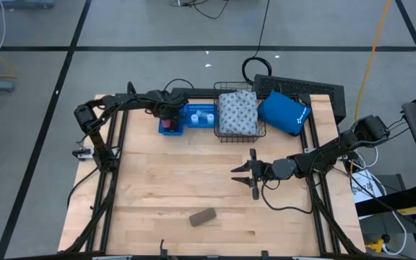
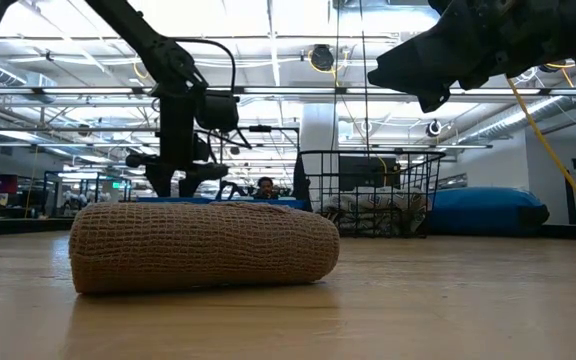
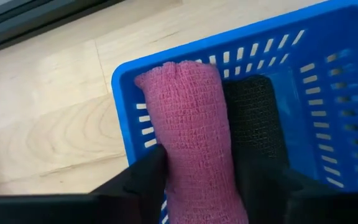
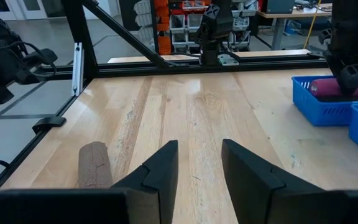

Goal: Pick & Place Medicine items
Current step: Put the pink bandage into the left blue bin

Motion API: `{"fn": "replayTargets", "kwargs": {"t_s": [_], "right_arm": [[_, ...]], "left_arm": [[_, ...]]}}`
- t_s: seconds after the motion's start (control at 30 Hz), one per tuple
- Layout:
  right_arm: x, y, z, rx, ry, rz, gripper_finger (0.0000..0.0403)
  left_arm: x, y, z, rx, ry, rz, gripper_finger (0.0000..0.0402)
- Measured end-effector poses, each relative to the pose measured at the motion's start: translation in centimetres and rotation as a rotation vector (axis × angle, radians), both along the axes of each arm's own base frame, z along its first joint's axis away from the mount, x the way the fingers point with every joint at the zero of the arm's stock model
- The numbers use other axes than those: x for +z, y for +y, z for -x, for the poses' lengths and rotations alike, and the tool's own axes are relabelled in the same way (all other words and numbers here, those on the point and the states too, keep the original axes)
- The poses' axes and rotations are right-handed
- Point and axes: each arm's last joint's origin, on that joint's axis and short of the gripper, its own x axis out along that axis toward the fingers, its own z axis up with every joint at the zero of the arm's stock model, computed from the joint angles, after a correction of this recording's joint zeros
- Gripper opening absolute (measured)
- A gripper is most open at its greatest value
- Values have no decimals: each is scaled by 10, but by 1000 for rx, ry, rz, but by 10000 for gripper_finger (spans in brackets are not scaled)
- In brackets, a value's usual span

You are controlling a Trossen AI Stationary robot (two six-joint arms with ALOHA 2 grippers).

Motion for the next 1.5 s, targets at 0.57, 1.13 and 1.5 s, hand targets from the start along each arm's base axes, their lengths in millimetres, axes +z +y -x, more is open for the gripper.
{"fn": "replayTargets", "kwargs": {"t_s": [0.57,1.13,1.5], "right_arm": [[0,0,0,0,0,2,116],[-1,0,0,0,7,3,116],[-1,0,0,0,8,3,116]], "left_arm": [[42,-13,7,-54,-99,-85,295],[18,-36,1,-66,-155,-77,248],[-3,-33,13,25,-190,-103,224]]}}
